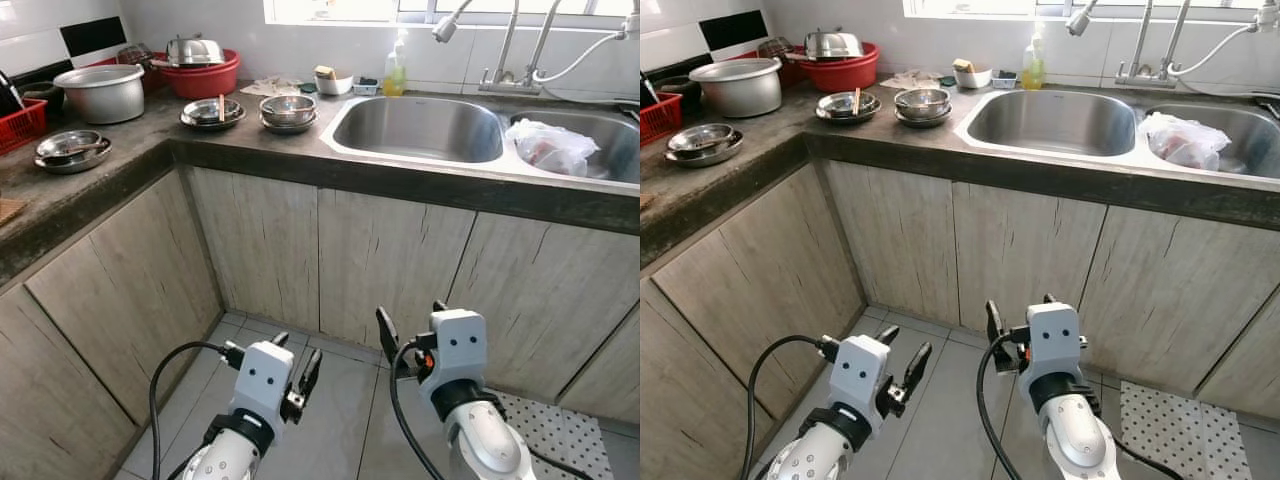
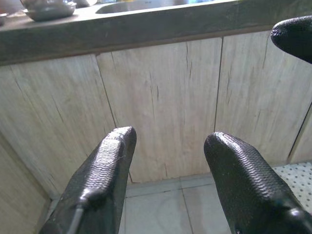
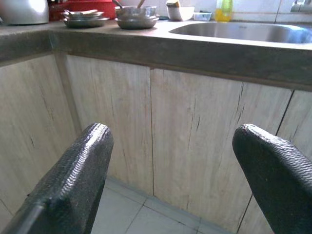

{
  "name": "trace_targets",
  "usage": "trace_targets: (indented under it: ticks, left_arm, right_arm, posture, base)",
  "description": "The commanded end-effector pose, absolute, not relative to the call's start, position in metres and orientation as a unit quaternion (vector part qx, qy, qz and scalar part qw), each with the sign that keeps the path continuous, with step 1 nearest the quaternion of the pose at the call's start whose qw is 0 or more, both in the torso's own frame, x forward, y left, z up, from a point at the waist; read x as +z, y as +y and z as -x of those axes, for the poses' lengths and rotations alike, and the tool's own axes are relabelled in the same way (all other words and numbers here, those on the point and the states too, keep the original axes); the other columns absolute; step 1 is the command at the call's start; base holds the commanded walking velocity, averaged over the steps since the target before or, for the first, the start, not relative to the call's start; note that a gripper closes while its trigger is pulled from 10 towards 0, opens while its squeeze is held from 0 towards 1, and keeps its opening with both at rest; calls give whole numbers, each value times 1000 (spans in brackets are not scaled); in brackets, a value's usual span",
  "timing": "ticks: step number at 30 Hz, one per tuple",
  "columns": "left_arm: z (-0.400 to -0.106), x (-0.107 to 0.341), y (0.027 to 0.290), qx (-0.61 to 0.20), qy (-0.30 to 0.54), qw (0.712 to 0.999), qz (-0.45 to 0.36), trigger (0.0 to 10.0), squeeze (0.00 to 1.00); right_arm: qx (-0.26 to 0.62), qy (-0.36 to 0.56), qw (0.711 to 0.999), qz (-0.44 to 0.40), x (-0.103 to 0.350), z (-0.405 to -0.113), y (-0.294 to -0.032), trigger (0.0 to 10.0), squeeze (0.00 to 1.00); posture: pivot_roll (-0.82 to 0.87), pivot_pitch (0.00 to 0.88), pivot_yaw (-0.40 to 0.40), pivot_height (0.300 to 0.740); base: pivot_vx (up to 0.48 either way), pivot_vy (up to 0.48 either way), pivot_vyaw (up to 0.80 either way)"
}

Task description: Kitchen organization

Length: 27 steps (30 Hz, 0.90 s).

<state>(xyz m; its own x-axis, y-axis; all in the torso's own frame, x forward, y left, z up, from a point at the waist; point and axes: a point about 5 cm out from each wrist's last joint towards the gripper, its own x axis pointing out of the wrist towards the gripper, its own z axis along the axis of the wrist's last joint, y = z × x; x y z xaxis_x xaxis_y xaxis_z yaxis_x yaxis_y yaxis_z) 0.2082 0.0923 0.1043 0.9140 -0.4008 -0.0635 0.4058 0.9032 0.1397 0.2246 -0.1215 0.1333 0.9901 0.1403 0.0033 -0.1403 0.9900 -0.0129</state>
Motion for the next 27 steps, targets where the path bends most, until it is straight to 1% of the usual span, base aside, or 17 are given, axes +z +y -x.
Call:
trace_targets:
  ticks: [1, 3, 7, 27]
  left_arm:
    - [-209, 104, 93, -203, 19, 976, -80, 10000, 0]
    - [-209, 104, 93, -201, 18, 976, -80, 10000, 0]
    - [-210, 105, 95, -191, 23, 979, -68, 10000, 0]
    - [-211, 104, 95, -193, 23, 978, -71, 10000, 0]
  right_arm:
    - [78, -18, 997, 8, 139, -227, -119, 10000, 0]
    - [76, -21, 997, 9, 140, -228, -120, 10000, 0]
    - [76, -23, 997, 9, 141, -229, -120, 10000, 0]
    - [75, -32, 997, 14, 143, -232, -120, 10000, 0]
  posture:
    - [34, 0, -3, 740]
    - [36, 0, -2, 740]
    - [36, 0, -4, 740]
    - [37, 0, -1, 740]
  base:
    - [0, 0, 800]
    - [0, 0, 794]
    - [264, 0, 794]
    - [281, 0, 800]
